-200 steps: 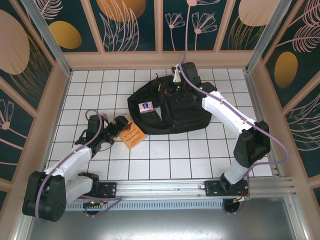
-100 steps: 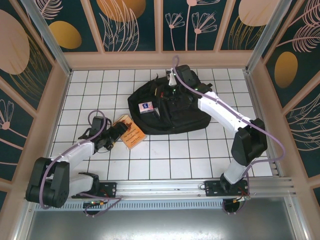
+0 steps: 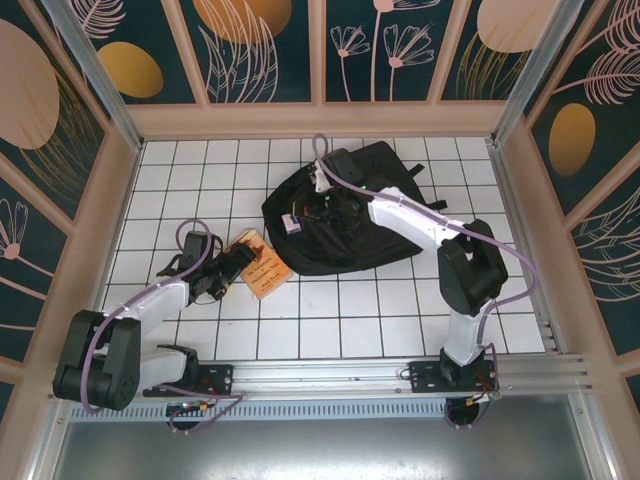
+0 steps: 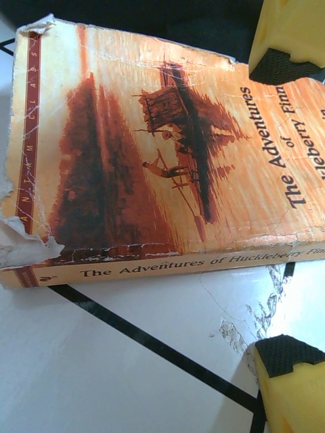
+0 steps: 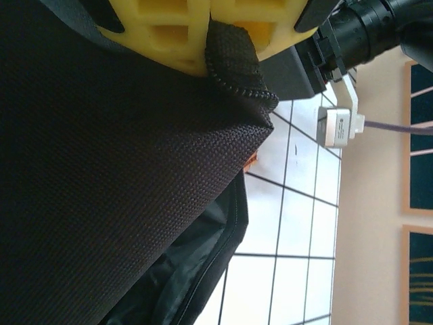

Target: Pack books, pencil case, and school supplies into a backpack

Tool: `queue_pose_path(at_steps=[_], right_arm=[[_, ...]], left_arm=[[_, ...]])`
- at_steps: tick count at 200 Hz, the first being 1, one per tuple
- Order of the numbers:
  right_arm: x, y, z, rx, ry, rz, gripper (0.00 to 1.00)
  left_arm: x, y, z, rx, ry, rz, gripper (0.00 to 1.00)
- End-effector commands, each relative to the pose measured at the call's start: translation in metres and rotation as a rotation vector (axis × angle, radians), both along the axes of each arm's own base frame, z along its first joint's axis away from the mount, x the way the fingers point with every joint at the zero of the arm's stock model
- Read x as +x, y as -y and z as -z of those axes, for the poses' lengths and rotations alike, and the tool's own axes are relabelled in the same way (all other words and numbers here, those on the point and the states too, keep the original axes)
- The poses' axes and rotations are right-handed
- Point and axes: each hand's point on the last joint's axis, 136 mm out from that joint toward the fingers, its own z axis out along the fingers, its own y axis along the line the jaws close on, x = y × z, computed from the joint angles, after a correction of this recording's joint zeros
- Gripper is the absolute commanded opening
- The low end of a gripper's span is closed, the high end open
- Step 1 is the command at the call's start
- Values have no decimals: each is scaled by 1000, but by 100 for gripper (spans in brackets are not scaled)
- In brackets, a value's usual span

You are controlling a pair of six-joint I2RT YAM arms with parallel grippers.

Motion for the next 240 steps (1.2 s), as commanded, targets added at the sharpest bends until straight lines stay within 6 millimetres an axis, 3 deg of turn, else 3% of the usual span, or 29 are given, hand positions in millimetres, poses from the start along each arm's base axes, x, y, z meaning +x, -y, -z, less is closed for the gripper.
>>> queue_pose_path(at_steps=[1, 27, 64, 135, 181, 240], right_arm=[[-8, -4, 13, -27, -35, -33, 0], [-13, -9, 26, -35, -56, -46, 0], [-18, -15, 38, -16, -96, -48, 0], [-20, -37, -18, 93, -54, -94, 0], [-20, -39, -61, 161, 6, -98, 0], [-17, -33, -70, 178, 22, -78, 0]], left_arm=[[21, 23, 10, -97, 114, 73, 98], [27, 34, 9, -167, 135, 83, 95], [42, 43, -14, -241, 229, 88, 95], [47, 65, -42, -354, 319, 141, 95], [46, 71, -82, -421, 420, 166, 95], [36, 80, -136, -501, 544, 186, 96]])
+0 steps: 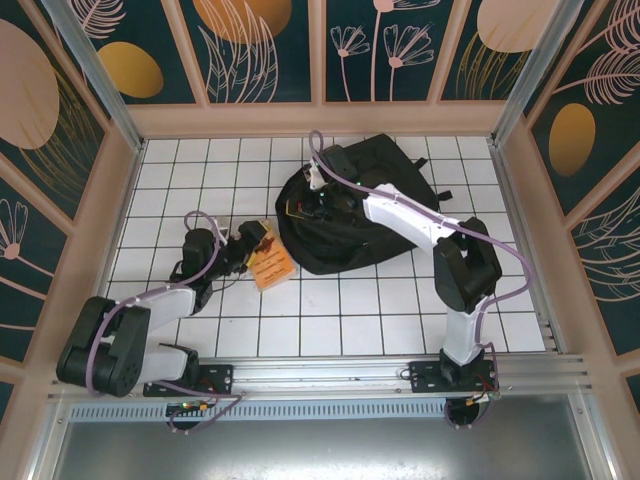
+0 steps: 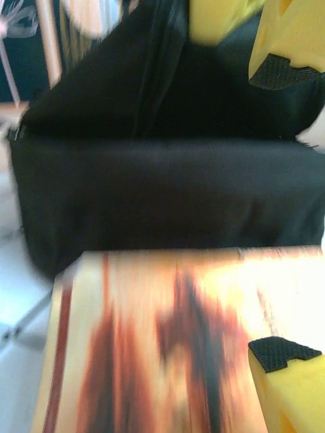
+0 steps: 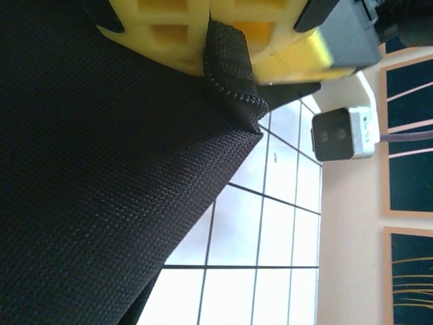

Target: Pack books, pencil case, and school supplies into a backpack

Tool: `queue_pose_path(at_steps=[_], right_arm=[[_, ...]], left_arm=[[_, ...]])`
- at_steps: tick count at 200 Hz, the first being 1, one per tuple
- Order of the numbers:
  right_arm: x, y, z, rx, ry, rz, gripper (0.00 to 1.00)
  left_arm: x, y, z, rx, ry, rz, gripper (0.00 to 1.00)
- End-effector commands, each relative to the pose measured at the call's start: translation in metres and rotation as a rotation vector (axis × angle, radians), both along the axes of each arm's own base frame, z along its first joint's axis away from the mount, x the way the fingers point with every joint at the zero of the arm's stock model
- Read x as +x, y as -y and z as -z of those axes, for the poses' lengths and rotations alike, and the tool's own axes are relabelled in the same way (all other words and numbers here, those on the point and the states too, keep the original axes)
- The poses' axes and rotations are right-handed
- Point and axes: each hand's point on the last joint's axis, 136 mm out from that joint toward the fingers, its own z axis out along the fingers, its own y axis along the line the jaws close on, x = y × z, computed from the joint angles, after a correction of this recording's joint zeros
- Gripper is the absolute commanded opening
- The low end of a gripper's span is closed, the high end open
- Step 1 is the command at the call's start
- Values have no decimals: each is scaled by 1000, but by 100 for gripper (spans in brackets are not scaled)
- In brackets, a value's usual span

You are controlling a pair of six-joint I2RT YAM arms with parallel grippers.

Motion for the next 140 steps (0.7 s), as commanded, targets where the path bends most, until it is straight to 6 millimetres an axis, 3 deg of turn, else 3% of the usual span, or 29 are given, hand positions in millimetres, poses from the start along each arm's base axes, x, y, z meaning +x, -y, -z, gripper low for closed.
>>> queue_pose_path(at_steps=[1, 21, 36, 50, 92, 140], right_arm=[[-13, -16, -55, 130, 64, -60, 0], [-14, -16, -53, 131, 58, -60, 0], [-13, -15, -51, 125, 60, -55, 0], [-11, -10, -48, 99, 71, -42, 0], [-9, 6, -30, 47, 67, -28, 0], [-18, 2, 6, -29, 46, -92, 0]], left_arm=[[-4, 15, -45, -92, 123, 62, 96], [-5, 15, -57, -99, 156, 55, 96], [-3, 14, -55, -75, 150, 52, 96], [1, 7, -43, 26, 94, 21, 97], [-3, -40, 1, 407, -131, -97, 99], [-27, -74, 60, 582, -362, -125, 98]])
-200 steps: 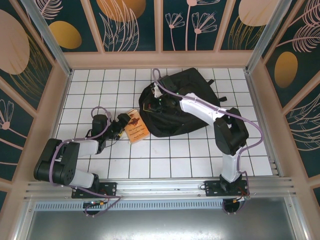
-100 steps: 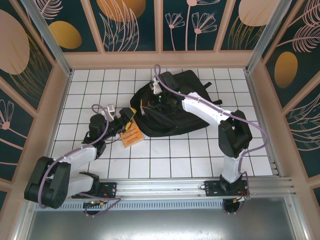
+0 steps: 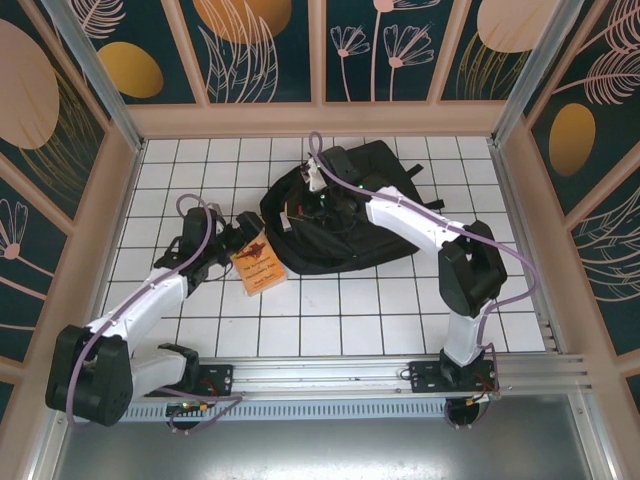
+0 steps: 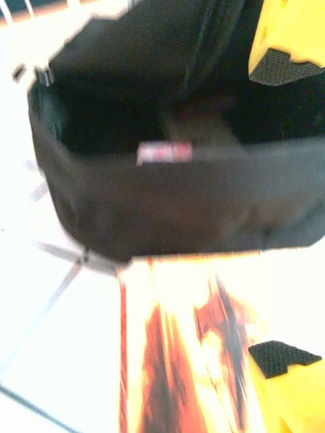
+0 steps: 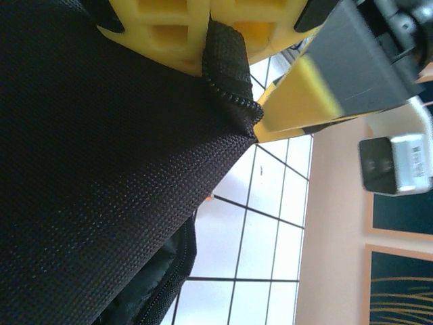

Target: Pack books, pencil case, and school supplies into a backpack

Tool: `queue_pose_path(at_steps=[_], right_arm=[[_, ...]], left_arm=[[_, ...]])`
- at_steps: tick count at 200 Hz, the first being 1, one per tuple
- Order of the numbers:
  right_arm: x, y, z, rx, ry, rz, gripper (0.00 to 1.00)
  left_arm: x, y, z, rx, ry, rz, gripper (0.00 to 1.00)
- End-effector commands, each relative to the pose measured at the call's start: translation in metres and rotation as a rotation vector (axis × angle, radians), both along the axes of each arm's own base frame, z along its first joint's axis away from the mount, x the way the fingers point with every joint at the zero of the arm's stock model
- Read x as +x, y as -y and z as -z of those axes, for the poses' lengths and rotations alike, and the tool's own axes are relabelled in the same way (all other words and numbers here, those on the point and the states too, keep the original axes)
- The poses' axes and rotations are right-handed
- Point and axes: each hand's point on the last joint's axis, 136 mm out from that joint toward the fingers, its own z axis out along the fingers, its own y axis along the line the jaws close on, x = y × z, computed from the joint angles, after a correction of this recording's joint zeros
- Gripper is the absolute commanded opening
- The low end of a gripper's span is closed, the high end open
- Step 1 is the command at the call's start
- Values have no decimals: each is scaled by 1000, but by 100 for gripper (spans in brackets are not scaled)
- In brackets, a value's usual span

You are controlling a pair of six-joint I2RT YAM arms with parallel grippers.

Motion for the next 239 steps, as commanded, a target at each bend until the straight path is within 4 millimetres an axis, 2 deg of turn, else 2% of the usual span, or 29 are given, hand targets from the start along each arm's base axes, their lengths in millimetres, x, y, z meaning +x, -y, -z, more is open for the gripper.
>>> queue_pose_path(at_steps=[1, 30, 66, 91, 122, 152, 204, 239], right_arm=[[-8, 2, 12, -46, 15, -42, 0], [-5, -2, 42, -121, -5, -50, 0], [-12, -16, 65, -169, -15, -104, 0], [-14, -20, 79, -190, -33, -113, 0], [-16, -23, 89, -170, -53, -115, 0], [-9, -17, 111, -197, -83, -77, 0], [-5, -19, 159, -303, -117, -68, 0], [-9, -20, 185, -360, -128, -73, 0]], left_arm=[[-33, -31, 56, 162, -208, -29, 98], [-42, -37, 82, 147, -258, -39, 96], [-43, -43, 96, 152, -278, -48, 95], [-41, -36, 104, 133, -305, -25, 91], [-30, -23, 99, 67, -269, 9, 88], [-21, -5, 89, -25, -207, 63, 87], [-15, -6, 82, -23, -176, 53, 87], [-17, -9, 89, -11, -189, 32, 88]])
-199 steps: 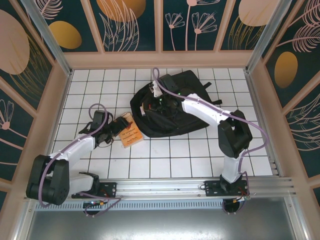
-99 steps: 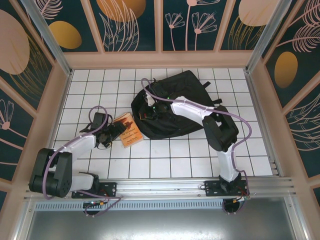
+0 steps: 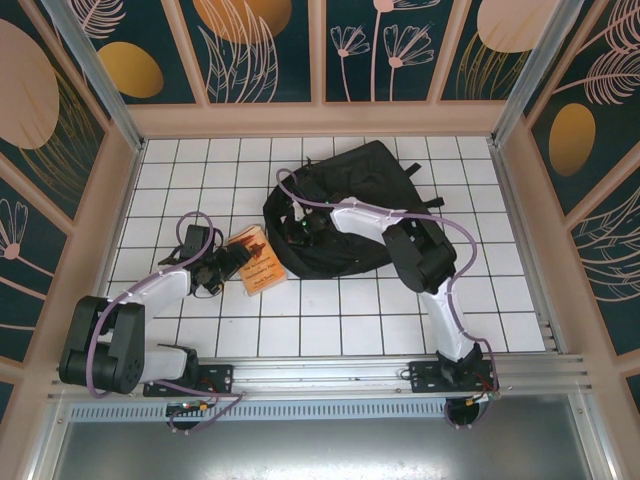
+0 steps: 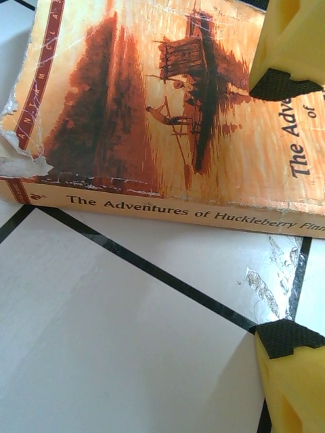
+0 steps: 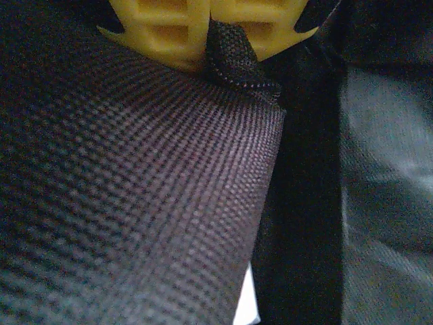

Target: Pack books, pencil case, and school supplies into a backpack

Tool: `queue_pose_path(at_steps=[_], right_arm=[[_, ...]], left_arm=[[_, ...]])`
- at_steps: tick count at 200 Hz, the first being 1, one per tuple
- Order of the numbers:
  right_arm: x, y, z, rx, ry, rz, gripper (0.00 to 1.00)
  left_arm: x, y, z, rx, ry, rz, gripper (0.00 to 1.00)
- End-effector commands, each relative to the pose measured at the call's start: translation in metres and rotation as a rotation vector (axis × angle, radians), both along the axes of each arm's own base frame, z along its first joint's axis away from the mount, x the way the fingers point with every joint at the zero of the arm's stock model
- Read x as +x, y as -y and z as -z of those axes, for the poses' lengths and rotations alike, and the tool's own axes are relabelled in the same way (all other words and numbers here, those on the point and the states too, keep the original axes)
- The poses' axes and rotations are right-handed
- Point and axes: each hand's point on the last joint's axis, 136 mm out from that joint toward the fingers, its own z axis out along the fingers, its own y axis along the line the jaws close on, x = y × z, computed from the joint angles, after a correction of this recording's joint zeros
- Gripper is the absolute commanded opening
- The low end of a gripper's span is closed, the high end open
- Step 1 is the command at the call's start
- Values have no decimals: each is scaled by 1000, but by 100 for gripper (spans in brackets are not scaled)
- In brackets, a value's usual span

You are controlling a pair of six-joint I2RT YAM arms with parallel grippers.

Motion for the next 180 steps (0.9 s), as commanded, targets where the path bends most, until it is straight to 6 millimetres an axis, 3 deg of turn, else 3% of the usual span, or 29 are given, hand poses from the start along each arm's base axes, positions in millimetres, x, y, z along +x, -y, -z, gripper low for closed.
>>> queue_pose_path(at_steps=[1, 42, 87, 134, 180], right_arm=[[-14, 0, 35, -92, -40, -15, 0], [-39, -15, 61, -99, -99, -72, 0], [-57, -28, 68, -42, -166, -109, 0], [-66, -36, 68, 3, -208, -121, 0], [-62, -39, 57, 45, -211, -110, 0]], left_arm=[[20, 27, -2, -113, 106, 67, 88], [29, 43, -3, -216, 141, 73, 86], [46, 68, -33, -334, 257, 122, 85], [54, 76, -92, -427, 444, 137, 84], [51, 73, -153, -472, 607, 135, 85]])
